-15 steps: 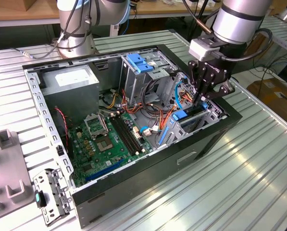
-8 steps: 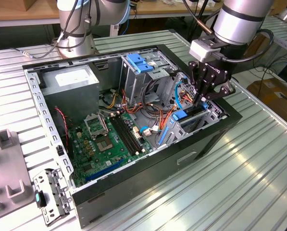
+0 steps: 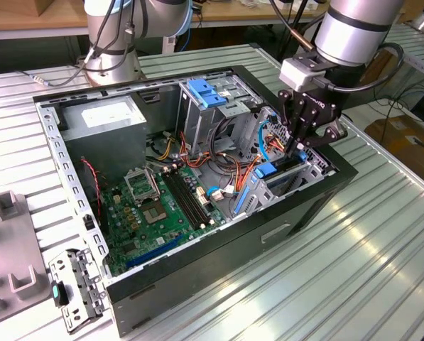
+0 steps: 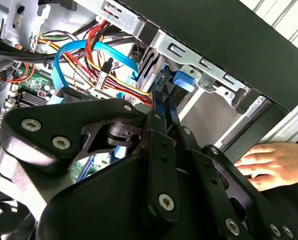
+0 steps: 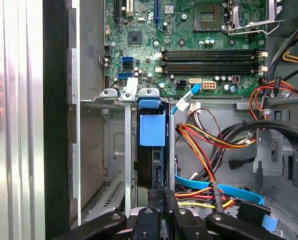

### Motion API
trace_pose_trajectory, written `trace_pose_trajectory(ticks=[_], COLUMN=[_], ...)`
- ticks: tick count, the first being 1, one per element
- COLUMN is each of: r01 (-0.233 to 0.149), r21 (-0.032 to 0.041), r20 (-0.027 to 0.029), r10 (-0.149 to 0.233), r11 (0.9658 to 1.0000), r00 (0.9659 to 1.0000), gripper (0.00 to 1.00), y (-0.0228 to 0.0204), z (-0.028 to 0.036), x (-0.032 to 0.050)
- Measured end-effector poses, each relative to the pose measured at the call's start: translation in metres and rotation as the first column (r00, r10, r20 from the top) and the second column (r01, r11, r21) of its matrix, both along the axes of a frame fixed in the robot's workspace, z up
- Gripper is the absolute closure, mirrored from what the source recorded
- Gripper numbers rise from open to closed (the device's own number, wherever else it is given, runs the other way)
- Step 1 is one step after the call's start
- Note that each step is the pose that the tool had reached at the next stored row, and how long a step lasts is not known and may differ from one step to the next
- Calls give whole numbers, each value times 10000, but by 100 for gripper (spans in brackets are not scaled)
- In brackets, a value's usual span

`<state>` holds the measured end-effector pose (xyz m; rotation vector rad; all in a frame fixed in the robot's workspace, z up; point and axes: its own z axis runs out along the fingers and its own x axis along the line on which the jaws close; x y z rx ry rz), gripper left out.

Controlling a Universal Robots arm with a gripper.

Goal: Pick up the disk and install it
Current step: 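Insert the first disk wire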

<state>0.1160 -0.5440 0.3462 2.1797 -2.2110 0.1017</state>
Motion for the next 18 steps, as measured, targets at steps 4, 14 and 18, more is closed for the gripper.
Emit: trace_pose_trajectory(ticks=[4,14,18], r01=[0,0,0], r21=[1,1,2], r20=[0,-1,3], r10=[0,0,0], r11=[10000,10000,10000], r00=[10000,10000,10000], gripper=[84,84,82], y=[-1,-1,-2], z=[-10,-48,14], x=[0,0,-2])
